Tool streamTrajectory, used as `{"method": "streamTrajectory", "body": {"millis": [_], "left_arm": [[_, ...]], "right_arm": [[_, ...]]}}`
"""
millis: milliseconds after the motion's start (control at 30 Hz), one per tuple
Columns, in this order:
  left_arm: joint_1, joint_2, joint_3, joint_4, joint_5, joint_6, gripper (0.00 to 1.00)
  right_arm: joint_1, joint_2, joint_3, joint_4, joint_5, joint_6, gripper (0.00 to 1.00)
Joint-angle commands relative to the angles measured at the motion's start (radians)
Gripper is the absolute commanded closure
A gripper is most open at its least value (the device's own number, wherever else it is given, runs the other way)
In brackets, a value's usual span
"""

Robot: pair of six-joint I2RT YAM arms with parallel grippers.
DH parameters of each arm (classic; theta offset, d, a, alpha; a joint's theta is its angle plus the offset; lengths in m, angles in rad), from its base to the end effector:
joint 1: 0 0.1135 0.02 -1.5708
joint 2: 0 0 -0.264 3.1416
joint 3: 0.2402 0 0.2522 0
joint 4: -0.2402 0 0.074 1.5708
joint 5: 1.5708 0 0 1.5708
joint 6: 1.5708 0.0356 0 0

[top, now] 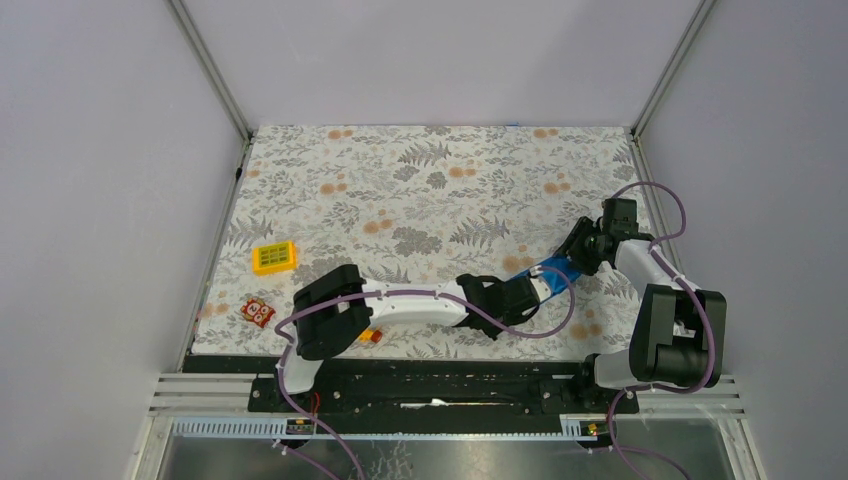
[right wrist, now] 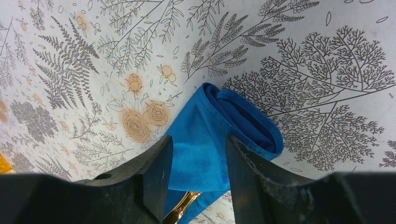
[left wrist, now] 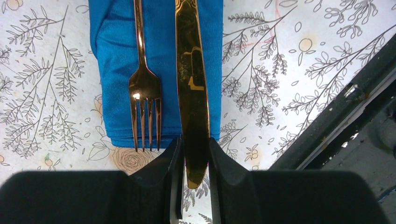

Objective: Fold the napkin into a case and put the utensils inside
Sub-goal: Insert the knife into the folded napkin.

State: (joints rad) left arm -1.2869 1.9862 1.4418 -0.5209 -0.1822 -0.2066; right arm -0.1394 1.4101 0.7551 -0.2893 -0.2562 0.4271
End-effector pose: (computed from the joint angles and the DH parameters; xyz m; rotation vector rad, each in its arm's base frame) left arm 0.1238 -0.4013 0.1841 1.3020 2.2921 -0.2857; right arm 0.2708 -0.0289 0.1846 0.6042 2.4523 0.4388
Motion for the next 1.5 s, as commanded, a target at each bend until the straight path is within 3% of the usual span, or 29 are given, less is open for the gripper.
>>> {"method": "streamTrajectory", "body": {"millis": [0, 667, 833, 967, 1300, 1400, 1467], "left_arm": [[0.010, -0.003, 0.023, 0.106, -0.030, -0.011, 1.00], [0.033, 0.081, 0.117, 0.146, -0.005, 0.054, 1.00], [0.034, 0.095, 0.114, 0.135, -0.004, 0.054, 0.91], [0.034, 0.071, 0.105, 0.126, 0.018, 0.050, 0.69], [0.061, -0.131, 0.074, 0.093, 0.134, 0.002, 0.55], [0.110, -0.261, 0.044, 0.081, 0.174, -0.018, 0.53], [0.181, -0.365, 0.023, 0.078, 0.275, -0.046, 0.52]], "right_arm": [[0.001, 0.009, 0.001, 0.020, -0.016, 0.004, 0.48], [0.014, 0.033, 0.006, 0.021, -0.022, 0.002, 0.49], [0.019, 0.026, 0.013, 0.012, -0.017, -0.002, 0.49], [0.032, -0.005, 0.041, -0.022, 0.010, -0.013, 0.48], [0.121, -0.173, 0.238, -0.254, 0.131, -0.058, 0.23], [0.135, -0.249, 0.329, -0.342, 0.110, -0.076, 0.14], [0.161, -0.317, 0.383, -0.365, 0.059, -0.080, 0.08]]}}
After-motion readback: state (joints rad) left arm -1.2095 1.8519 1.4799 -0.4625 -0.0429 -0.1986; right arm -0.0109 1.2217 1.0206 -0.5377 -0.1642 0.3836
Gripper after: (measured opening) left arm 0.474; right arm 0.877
